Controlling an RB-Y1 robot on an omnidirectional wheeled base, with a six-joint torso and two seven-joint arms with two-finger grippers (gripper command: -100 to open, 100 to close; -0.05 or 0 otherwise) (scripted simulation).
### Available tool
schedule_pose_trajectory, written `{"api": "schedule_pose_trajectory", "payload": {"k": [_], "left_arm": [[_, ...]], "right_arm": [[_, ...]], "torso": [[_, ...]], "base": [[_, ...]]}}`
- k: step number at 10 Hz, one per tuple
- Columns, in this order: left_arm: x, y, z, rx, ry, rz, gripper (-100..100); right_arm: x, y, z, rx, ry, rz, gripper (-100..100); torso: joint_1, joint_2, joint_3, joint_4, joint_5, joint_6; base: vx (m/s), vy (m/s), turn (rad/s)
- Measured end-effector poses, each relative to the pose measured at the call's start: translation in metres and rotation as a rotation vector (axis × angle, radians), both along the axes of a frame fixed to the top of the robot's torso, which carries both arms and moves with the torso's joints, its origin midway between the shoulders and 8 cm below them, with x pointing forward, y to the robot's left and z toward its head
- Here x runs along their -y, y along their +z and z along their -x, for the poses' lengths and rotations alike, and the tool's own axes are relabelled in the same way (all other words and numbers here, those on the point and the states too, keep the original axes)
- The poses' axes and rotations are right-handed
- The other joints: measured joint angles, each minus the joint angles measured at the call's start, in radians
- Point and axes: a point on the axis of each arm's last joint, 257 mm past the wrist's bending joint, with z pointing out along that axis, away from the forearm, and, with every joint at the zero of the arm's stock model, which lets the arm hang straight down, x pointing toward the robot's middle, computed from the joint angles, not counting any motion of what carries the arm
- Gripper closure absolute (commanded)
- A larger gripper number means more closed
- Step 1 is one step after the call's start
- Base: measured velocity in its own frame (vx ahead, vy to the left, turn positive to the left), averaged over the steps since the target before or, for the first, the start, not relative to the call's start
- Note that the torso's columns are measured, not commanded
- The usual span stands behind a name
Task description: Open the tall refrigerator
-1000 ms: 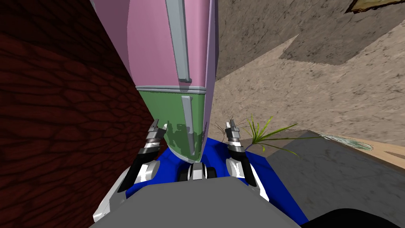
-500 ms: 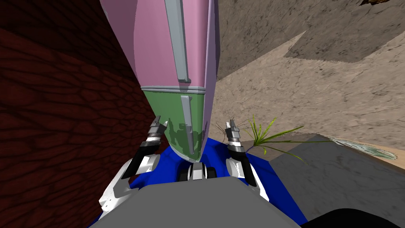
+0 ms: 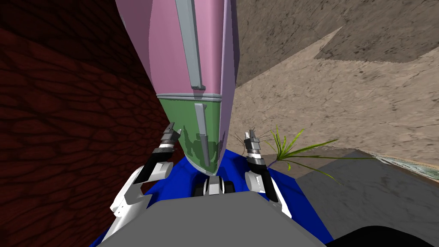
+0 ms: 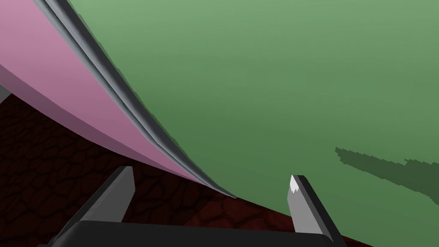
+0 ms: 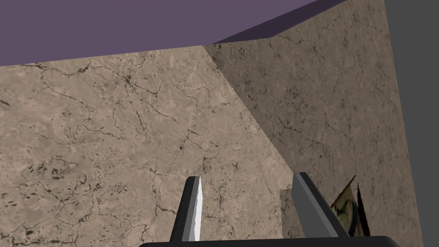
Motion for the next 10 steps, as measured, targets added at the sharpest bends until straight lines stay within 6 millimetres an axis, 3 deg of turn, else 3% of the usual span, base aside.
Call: {"api": "schedule_pose_trajectory", "payload": {"k": [10], "left_arm": [[-0.021, 0.029, -0.038, -0.069, 0.069, 0.011, -100]], "right_arm": [[0.000, 0.000, 0.000, 0.000, 0.000, 0.000, 0]], "torso": [[0.000, -0.001, -0.001, 0.000, 0.000, 0.001]], "base": [[-0.018, -0.055, 0.081]]}}
